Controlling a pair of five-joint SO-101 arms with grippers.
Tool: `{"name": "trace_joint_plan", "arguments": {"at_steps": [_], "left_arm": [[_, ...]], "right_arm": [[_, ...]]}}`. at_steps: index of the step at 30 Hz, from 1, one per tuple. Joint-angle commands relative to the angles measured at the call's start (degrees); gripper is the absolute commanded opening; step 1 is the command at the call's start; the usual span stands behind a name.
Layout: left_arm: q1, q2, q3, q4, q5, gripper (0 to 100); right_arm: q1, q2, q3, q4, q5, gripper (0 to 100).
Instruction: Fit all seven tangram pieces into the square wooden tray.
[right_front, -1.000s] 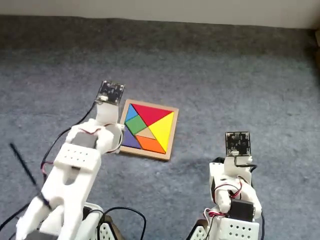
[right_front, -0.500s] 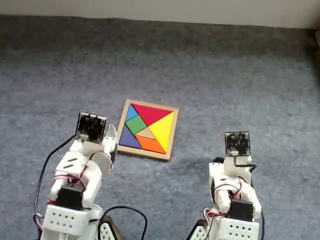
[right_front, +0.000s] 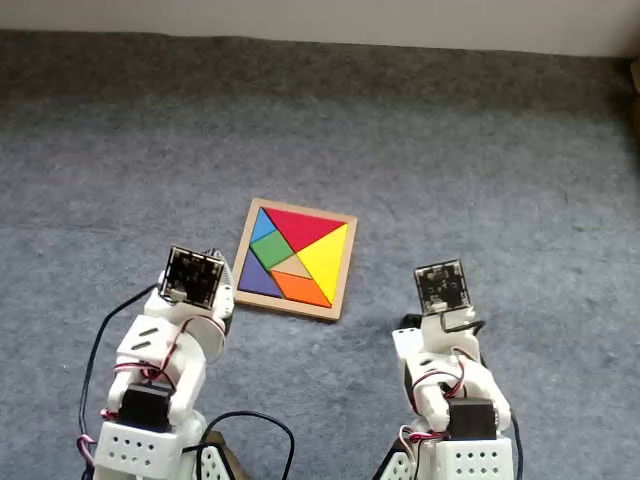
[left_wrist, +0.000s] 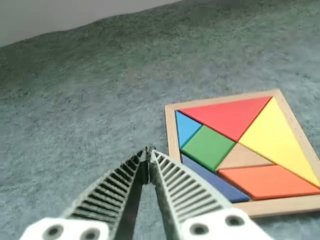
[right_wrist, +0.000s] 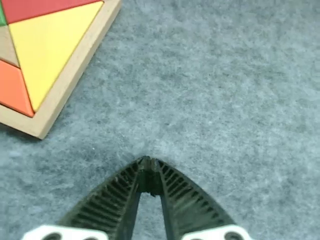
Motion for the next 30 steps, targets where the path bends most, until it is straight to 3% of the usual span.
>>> {"name": "trace_joint_plan", "arguments": {"at_steps": [1, 6, 13, 24, 30], "left_arm": [[-0.75, -1.71, 2.15, 0.35, -0.62, 3], [-4.53, -1.8, 2.15, 3.34, -0.62, 3], [-12.7, -1.8, 2.15, 9.76, -0.62, 3], [-14.29, -1.71, 2.15, 31.38, -0.62, 3], [-21.58, -1.71, 2.15, 33.14, -0.53, 3]], "right_arm": [[-0.75, -0.48, 6.37, -0.92, -2.02, 0.5], [-0.66, -0.4, 6.73, -0.31, -8.79, 0.5], [-0.84, -0.4, 6.73, 6.29, -9.05, 0.5], [-0.66, -0.48, 6.73, 9.1, -9.05, 0.5], [-0.66, -0.48, 6.73, 9.1, -8.97, 0.5]]}}
